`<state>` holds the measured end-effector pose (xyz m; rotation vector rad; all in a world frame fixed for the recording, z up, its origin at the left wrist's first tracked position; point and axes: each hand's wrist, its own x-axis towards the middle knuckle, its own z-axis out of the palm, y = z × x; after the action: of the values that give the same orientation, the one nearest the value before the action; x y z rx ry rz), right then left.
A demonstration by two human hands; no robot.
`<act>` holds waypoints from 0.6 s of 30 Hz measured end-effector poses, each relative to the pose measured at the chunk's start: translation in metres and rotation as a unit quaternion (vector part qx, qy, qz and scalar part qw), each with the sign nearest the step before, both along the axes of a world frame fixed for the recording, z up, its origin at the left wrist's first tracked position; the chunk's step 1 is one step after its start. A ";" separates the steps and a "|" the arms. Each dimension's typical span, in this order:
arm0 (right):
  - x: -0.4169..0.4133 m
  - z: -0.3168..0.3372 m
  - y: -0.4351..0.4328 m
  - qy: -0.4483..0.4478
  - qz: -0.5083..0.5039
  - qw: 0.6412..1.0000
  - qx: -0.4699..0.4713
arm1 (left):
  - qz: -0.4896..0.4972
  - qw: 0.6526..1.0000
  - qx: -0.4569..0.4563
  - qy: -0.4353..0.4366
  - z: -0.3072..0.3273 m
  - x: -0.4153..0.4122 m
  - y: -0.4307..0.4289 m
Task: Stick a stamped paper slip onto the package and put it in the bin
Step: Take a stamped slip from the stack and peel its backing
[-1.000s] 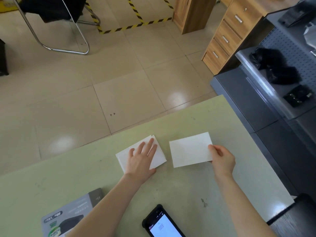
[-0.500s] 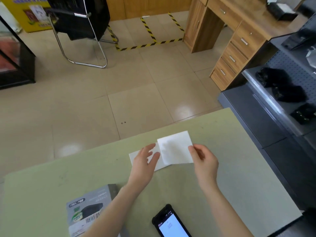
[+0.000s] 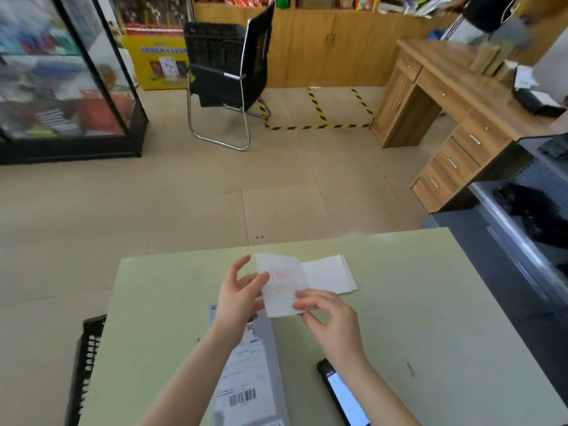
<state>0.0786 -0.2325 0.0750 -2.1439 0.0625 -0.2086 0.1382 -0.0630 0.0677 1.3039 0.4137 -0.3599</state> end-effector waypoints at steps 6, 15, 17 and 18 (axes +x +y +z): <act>-0.047 0.007 0.049 0.051 0.101 0.992 -0.052 | 0.018 0.996 0.073 -0.045 0.007 -0.054 0.062; -0.075 0.016 0.089 0.110 0.036 0.993 0.033 | 0.026 0.990 0.107 -0.084 0.013 -0.115 0.112; -0.074 0.017 0.098 0.161 0.000 0.981 0.111 | 0.027 0.989 0.109 -0.091 0.016 -0.124 0.117; -0.073 0.017 0.102 0.188 -0.015 0.971 0.144 | 0.028 0.989 0.108 -0.094 0.017 -0.128 0.120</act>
<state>0.0056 -0.1304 0.0917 -1.8662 0.3248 0.1832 0.0098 0.0567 0.0851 1.5188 0.3360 -0.1461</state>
